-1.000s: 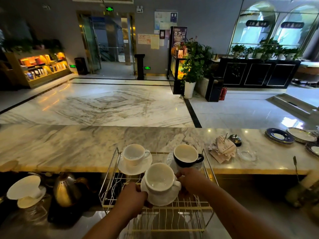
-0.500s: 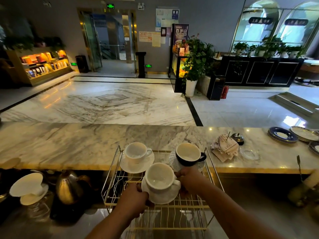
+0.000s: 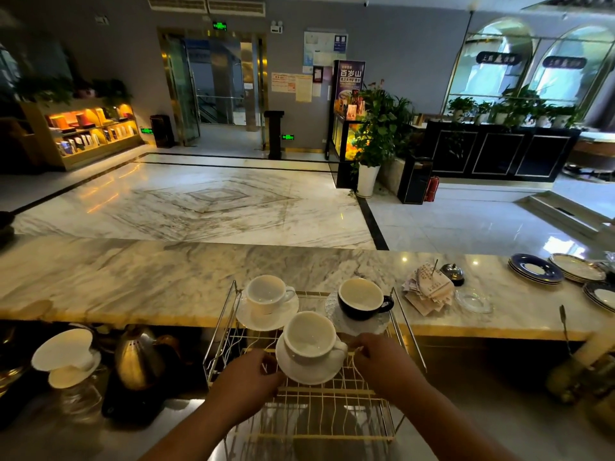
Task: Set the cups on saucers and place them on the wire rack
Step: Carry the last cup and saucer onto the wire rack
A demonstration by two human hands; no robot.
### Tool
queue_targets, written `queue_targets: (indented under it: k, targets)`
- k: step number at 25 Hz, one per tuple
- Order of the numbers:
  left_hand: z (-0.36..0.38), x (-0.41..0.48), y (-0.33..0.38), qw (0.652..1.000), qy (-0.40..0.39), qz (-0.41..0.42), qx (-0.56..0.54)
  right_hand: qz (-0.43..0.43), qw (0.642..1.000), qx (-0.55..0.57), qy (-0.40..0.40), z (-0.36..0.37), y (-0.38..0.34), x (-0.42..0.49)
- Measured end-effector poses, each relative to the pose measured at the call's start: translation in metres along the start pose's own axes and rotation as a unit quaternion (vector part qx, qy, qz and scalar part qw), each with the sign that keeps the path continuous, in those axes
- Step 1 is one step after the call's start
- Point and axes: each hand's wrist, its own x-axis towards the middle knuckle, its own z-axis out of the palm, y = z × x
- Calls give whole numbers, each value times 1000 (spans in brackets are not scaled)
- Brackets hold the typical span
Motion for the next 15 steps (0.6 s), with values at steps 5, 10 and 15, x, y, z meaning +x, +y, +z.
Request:
queue_targets:
  k: [5,10,15]
  targets:
    - [0,-19,-4,973,85,149,152,-138,976,-157,59,4,-13,-39]
    - [13,-26,-21,945,34,223,238,-168,961,-216,-48,25,-20,-63]
    - [21,-26,-34,933,-17,243,266,-166,943,-267,-107,37,-26,-73]
